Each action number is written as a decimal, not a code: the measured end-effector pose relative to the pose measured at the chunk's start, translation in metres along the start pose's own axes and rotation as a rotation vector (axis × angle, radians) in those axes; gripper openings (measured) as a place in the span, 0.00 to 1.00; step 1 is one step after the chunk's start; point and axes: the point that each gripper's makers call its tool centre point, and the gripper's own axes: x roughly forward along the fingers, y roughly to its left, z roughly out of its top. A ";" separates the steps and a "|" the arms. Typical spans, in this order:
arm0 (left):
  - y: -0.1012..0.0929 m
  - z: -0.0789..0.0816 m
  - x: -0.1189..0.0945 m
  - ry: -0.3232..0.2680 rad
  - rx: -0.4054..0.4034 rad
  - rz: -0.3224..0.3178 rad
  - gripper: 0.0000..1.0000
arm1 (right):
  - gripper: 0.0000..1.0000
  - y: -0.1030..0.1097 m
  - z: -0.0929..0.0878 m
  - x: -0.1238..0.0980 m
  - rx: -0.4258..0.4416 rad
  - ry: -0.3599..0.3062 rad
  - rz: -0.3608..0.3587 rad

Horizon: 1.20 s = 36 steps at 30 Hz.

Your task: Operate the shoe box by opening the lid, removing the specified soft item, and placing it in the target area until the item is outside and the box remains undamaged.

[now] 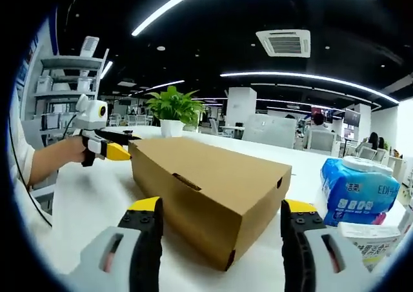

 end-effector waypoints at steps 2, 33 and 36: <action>0.000 -0.001 0.001 0.007 -0.001 0.002 0.82 | 0.72 -0.002 0.000 0.000 0.003 -0.001 0.002; -0.028 -0.005 0.017 0.037 -0.018 0.094 0.72 | 0.59 -0.035 0.001 -0.014 0.032 -0.040 0.069; -0.030 -0.004 0.016 0.031 -0.032 0.093 0.71 | 0.59 -0.039 0.002 -0.012 0.034 -0.017 0.082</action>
